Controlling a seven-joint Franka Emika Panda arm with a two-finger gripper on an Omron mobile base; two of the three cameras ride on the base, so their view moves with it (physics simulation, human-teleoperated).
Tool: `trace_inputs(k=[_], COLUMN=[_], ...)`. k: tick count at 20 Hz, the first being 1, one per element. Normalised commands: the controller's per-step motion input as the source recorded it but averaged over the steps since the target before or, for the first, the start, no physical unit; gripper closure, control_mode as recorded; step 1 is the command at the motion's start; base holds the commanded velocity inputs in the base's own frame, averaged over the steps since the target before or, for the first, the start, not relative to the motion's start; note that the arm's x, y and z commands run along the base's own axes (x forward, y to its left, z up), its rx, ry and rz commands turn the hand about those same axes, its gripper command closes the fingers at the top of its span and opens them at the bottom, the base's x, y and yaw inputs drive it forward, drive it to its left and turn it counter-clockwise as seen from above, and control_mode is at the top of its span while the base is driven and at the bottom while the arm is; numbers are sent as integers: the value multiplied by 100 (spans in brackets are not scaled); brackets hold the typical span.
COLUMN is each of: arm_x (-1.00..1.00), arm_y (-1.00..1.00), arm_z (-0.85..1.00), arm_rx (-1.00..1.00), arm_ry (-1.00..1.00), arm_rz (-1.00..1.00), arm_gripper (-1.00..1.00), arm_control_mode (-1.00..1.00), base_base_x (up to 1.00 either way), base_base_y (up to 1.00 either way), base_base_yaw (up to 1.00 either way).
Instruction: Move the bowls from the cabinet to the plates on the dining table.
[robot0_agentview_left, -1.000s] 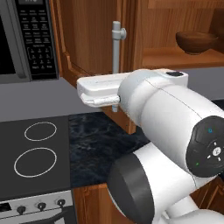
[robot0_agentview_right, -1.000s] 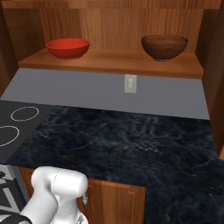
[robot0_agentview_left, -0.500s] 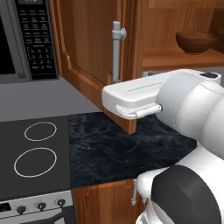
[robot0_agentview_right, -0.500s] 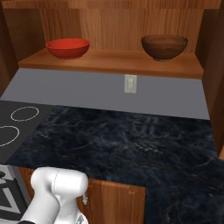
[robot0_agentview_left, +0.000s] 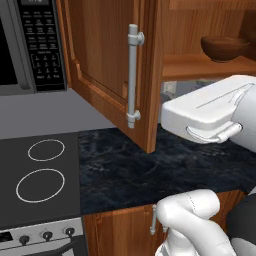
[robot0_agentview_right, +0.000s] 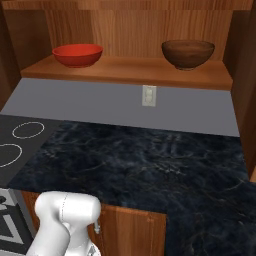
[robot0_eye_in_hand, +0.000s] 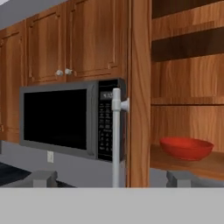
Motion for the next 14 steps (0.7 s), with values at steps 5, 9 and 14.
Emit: trace_inputs(k=[5, 9, 14], arm_x=[-3, 0, 0], arm_y=[-38, -34, -28], arm_z=[6, 1, 1], arm_rx=[0, 0, 1], arm_ry=[-6, -5, -5], arm_rz=[10, 11, 14], arm_gripper=[-100, -100, -100], arm_control_mode=[-100, -100, -100], base_base_x=[0, 0, 0], base_base_y=[0, 0, 0], base_base_yaw=[0, 0, 0])
